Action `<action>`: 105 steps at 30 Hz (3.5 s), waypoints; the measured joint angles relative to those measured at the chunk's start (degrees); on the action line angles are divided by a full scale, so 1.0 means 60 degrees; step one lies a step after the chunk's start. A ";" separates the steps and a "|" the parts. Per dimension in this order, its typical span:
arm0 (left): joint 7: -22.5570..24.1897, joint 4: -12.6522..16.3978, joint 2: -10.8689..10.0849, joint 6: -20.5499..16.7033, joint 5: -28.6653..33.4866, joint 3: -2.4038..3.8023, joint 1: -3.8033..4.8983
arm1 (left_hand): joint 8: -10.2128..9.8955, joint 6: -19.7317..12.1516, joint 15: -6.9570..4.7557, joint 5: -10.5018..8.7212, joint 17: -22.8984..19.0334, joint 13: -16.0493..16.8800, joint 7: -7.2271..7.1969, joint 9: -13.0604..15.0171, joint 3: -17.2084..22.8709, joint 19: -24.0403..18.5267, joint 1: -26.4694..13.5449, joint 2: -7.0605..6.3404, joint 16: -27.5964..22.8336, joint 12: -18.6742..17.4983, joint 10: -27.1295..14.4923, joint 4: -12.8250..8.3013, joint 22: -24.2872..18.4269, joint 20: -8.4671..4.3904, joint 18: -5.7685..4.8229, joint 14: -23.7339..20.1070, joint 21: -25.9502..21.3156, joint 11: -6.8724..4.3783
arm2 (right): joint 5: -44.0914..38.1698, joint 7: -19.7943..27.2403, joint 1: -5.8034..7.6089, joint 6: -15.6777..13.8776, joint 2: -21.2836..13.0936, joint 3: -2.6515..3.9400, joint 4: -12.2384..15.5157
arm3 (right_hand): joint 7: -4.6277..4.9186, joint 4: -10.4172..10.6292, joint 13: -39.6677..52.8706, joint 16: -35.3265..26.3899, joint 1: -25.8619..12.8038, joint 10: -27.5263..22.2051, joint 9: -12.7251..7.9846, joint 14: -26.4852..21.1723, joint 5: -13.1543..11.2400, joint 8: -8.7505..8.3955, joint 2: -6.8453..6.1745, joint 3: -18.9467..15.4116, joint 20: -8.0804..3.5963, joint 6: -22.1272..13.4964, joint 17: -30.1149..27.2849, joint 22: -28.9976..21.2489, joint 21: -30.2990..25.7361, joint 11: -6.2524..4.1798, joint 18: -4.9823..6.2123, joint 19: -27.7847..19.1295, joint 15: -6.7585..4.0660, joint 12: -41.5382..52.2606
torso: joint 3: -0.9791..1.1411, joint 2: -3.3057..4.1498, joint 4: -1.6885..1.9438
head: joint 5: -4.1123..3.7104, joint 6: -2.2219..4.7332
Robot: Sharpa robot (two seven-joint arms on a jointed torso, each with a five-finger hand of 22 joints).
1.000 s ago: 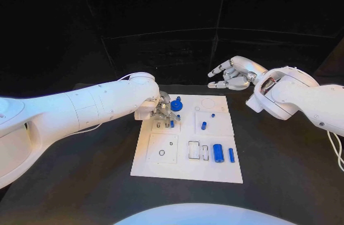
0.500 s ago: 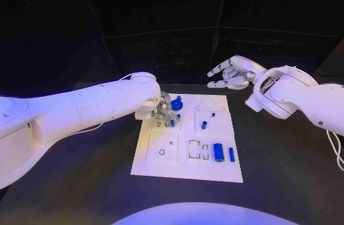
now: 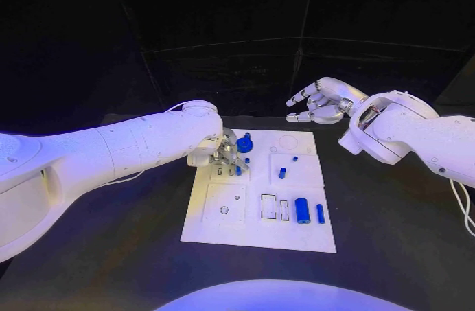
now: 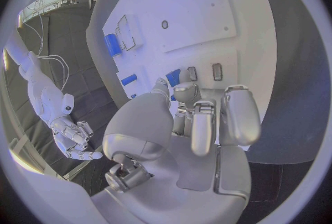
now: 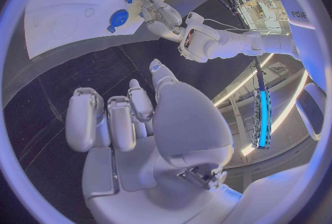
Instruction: Assemble the parts on the task board
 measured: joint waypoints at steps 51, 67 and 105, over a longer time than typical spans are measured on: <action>0.0027 0.1434 -0.1320 -0.1773 0.0438 0.0006 -0.0085 | 0.0415 -0.0665 -0.0033 0.0140 0.0000 -0.0508 0.0119 0.0480 0.6196 0.0030 -0.0329 -0.0957 0.0000 -0.0262 -0.0286 -0.1316 0.0130 -0.0030 0.0001 -0.0036 0.0037 0.0050 | -0.0058 -0.0183 -0.0001 0.0263 0.0082 -0.0001 -0.0383 | -0.0035 0.0050 -0.0030 -0.0051 -0.0050 -0.0034 0.0000 0.0000 0.0000 0.0049 0.0049 -0.0049 0.0000 0.0033 0.0000 -0.0041 -0.0048 -0.0035 0.0000 0.0000 0.0000 -0.0038 | 0.0006 0.0000 0.0018 | 0.0121 -0.0139; 0.0030 0.1090 -0.1121 -0.2121 0.0410 0.0005 -0.0323 | 0.0459 -0.0663 -0.0033 0.0137 0.0000 -0.0545 0.0121 0.0526 0.6330 0.0030 -0.0431 -0.1058 0.0000 -0.0261 -0.0287 -0.1396 0.0099 -0.0029 0.0001 -0.0035 0.0037 0.0052 | -0.0079 -0.0207 -0.0002 0.0284 0.0080 -0.0001 -0.0382 | -0.0035 0.0075 -0.0045 -0.0051 -0.0049 -0.0034 0.0000 0.0000 0.0000 0.0049 0.0049 -0.0074 0.0000 0.0033 0.0000 -0.0052 -0.0048 -0.0034 0.0000 0.0001 0.0000 -0.0075 | 0.0003 0.0003 -0.0021 | 0.0217 -0.0218; 0.0064 0.1227 -0.1223 -0.1447 0.0087 0.0030 -0.0336 | 0.0485 -0.0662 -0.0033 0.0061 0.0000 -0.0598 0.0123 0.0536 0.6458 0.0030 -0.0450 -0.1076 -0.0001 -0.0261 -0.0306 -0.1475 0.0087 -0.0029 0.0002 -0.0035 0.0037 0.0071 | -0.0082 -0.0194 -0.0003 0.0375 0.0125 -0.0002 -0.0427 | -0.0035 0.0097 -0.0043 -0.0050 0.0002 -0.0034 -0.0001 0.0000 0.0089 0.0085 0.0100 -0.0096 0.0001 0.0033 0.0000 -0.0074 -0.0048 -0.0034 0.0000 0.0001 0.0000 -0.0075 | -0.0002 0.0009 -0.0013 | 0.0211 -0.0361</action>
